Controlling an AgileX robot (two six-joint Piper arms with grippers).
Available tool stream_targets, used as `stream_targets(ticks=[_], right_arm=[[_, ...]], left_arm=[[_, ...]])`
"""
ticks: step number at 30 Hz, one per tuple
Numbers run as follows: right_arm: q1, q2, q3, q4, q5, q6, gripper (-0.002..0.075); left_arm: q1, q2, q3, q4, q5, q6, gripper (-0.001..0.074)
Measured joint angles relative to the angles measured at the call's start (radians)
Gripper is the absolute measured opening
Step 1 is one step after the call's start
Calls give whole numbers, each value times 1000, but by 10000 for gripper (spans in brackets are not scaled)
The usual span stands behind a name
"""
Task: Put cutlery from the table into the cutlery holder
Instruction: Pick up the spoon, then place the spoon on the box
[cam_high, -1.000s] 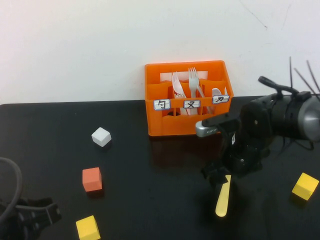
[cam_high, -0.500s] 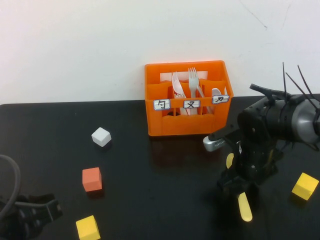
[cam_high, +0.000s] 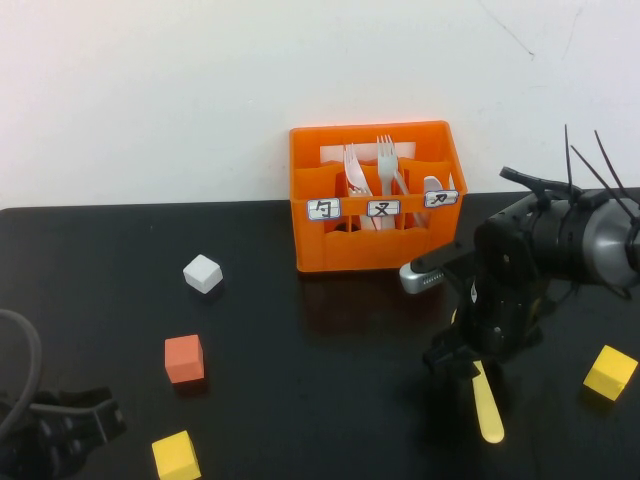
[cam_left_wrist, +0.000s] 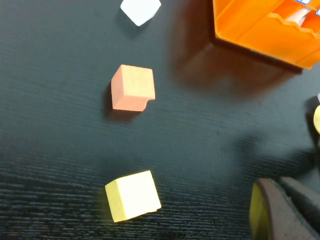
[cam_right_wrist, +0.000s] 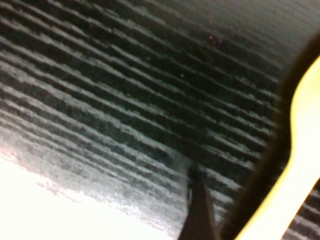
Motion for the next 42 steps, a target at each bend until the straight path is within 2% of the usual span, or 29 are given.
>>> stream_targets(ticks=[15, 18, 22, 23, 33, 42], right_arm=[[0, 29, -19, -26, 20, 0, 442], [0, 29, -19, -22, 22, -10, 358], [2, 31, -19, -13, 30, -35, 152], [2, 31, -19, -13, 33, -38, 122], [10, 20, -15, -24, 75, -60, 128], [127, -120, -4, -24, 23, -117, 128]], left_arm=[[0, 0, 0, -8, 0, 2, -1], [0, 0, 0, -8, 0, 2, -1], [0, -2, 0, -12, 0, 2, -1], [0, -2, 0, -12, 0, 2, -1], [0, -2, 0, -14, 8, 7, -1], [0, -2, 0, -16, 32, 13, -1]])
